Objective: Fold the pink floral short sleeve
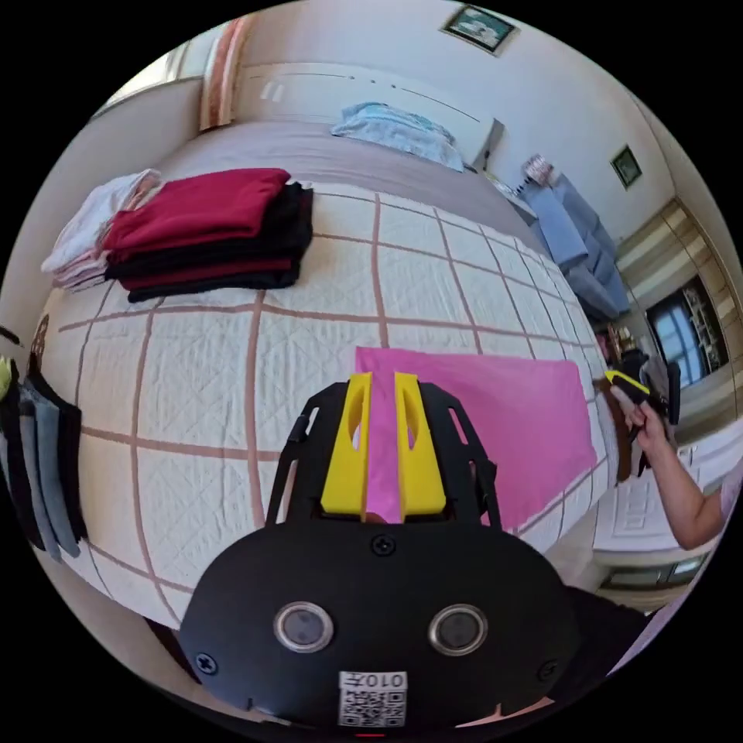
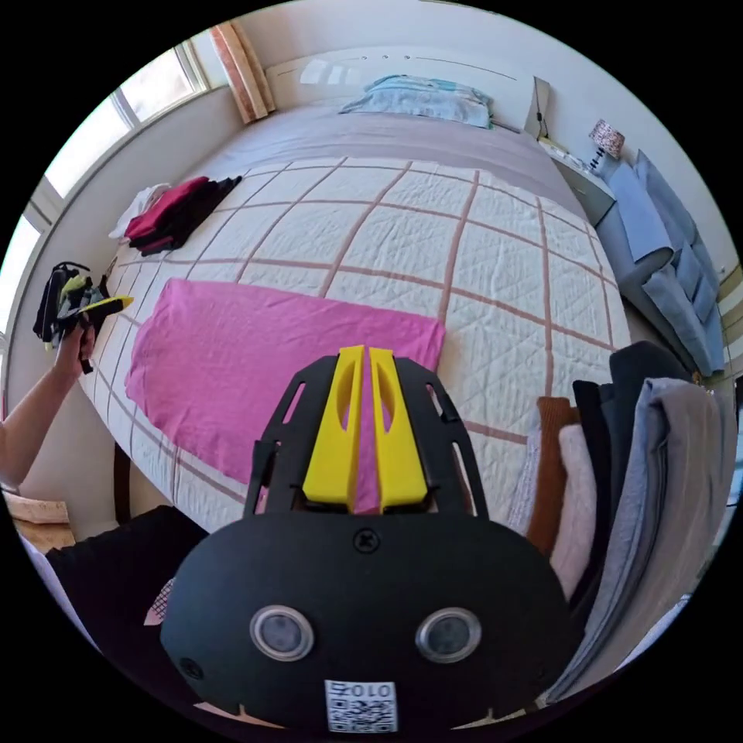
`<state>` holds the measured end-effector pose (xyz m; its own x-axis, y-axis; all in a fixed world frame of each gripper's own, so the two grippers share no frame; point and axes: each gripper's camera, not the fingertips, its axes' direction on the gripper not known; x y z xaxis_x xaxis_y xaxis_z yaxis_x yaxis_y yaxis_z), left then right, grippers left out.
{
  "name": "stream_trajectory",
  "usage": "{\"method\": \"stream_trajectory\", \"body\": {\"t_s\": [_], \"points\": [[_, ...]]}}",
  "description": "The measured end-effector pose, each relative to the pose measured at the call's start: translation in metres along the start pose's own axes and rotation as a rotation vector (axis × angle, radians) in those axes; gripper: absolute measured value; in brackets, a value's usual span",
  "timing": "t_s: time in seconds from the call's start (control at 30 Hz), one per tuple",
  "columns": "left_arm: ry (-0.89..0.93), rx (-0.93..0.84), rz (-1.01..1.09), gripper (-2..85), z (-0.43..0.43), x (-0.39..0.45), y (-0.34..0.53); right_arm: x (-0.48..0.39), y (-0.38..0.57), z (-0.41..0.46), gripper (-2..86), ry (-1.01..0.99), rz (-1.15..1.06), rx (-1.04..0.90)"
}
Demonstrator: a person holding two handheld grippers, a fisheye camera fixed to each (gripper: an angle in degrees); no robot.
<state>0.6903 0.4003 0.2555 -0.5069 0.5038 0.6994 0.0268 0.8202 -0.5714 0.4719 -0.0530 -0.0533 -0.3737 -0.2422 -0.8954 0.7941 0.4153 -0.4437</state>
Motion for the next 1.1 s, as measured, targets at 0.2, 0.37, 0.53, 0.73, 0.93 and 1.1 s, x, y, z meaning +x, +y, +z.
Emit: {"method": "stream_trajectory", "body": {"t_s": [0.2, 0.37, 0.53, 0.73, 0.93, 1.1], "points": [[-0.032, -0.186, 0.069, 1.4, 0.045, 0.046, 0.048, -0.066, 0.003, 0.068, 1.9, 0.076, -0.081, -0.178], [0.048, -0.158, 0.025, 0.4, 0.038, 0.02, 0.056, -0.074, -0.028, 0.107, 2.1, 0.016, -0.134, -0.268], [0.03, 0.012, -0.168, 3.2, -0.049, -0.005, 0.117, -0.125, -0.065, 0.074, 3.0, 0.216, -0.195, -0.195], [0.124, -0.038, -0.482, 9.6, -0.056, -0.052, 0.212, -0.259, -0.164, 0.077, 6.5, -0.009, -0.771, -0.013], [0.334, 0.044, -0.568, 11.6, -0.043, -0.086, 0.229, -0.393, -0.319, 0.137, 11.4, -0.113, -1.204, -0.102], [0.329, 0.002, -0.558, 11.5, -0.034, -0.084, 0.233, -0.464, -0.415, 0.202, 12.7, -0.213, -1.261, -0.381]]}}
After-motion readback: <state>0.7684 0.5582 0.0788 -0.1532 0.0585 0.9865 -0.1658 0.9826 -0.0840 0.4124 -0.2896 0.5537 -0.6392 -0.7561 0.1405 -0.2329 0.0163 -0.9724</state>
